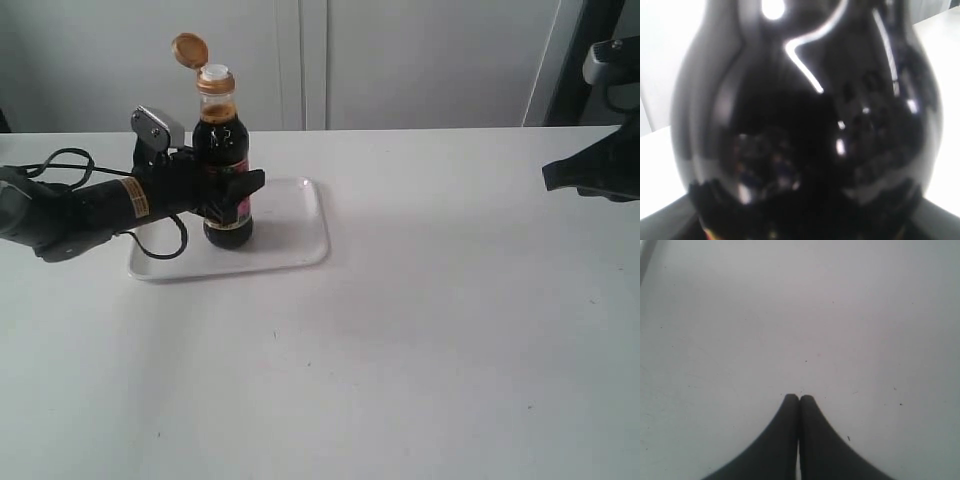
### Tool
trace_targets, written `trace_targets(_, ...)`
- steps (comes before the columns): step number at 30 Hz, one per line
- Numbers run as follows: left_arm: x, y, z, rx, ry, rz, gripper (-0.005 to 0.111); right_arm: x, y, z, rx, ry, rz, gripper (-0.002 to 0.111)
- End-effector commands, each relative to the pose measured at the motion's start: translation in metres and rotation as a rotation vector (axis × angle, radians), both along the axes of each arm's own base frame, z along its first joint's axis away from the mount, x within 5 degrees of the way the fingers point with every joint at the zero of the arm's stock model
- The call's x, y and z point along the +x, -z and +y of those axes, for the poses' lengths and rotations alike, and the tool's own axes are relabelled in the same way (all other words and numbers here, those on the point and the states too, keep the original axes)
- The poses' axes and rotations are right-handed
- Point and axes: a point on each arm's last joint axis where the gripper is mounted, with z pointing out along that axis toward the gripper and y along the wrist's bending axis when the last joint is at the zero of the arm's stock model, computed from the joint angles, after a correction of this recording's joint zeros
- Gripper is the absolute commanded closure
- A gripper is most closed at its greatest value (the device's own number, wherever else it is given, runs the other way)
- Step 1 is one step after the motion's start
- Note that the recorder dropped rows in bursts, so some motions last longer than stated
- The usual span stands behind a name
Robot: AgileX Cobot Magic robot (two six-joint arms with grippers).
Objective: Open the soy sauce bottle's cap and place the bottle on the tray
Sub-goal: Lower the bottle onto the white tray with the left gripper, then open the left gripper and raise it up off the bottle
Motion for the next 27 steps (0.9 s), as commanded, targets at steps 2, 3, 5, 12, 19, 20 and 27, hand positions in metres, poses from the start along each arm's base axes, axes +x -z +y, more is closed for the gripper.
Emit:
trace_targets(2, -0.003, -0.012, -0.004, -0.017, 0.054, -0.027, 0.046, 0.000, 0.000, 0.000, -0.006, -0.006, 0.000, 0.108)
trace_targets(3, -0.003, -0.013, -0.004, -0.021, 0.053, -0.021, 0.034, 0.000, 0.001, 0.000, -0.006, -0.007, 0.002, 0.108)
trace_targets(5, -0.003, -0.014, -0.004, -0.033, 0.051, -0.010, 0.016, 0.000, 0.001, 0.000, -0.006, -0.007, 0.002, 0.108)
trace_targets(12, -0.004, -0.022, -0.003, -0.038, 0.049, -0.026, 0.010, -0.001, 0.001, 0.000, -0.005, -0.009, 0.011, 0.108)
trace_targets(19, -0.007, -0.049, -0.003, -0.060, 0.048, -0.074, 0.010, -0.001, 0.001, 0.000, -0.005, -0.009, 0.011, 0.108)
trace_targets(20, -0.007, -0.053, -0.002, -0.061, 0.049, -0.083, 0.010, -0.001, 0.001, 0.000, -0.005, -0.009, 0.011, 0.108)
trace_targets(27, -0.010, -0.075, -0.001, -0.072, 0.044, -0.136, 0.010, -0.001, 0.001, 0.000, -0.004, -0.010, 0.015, 0.108)
